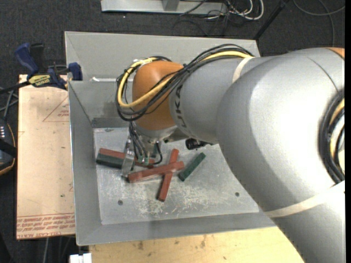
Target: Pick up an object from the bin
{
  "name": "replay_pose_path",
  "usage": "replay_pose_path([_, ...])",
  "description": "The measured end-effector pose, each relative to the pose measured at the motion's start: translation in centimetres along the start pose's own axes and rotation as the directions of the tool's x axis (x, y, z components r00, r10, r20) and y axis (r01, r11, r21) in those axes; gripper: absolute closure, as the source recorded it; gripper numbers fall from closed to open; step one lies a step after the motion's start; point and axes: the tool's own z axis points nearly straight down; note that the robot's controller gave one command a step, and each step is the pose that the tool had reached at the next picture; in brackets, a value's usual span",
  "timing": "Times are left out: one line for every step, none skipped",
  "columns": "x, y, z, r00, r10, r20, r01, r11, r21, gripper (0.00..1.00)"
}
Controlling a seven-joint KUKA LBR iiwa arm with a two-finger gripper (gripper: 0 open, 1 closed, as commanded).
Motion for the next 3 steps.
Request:
replay_pose_path([0.2, -0.1, -2.0, 1.0, 0.0, -0.006, 0.0, 1.0, 0.004, 1.0])
replay_pose_path([0.0, 0.0, -3.9, 1.0, -0.001, 0.003, 0.001, 1.0, -0.001, 1.0])
replay_pose_path([-0.1, 0.1, -4.9, 1.0, -0.001, 0.007, 0.001, 1.0, -0.004, 1.0])
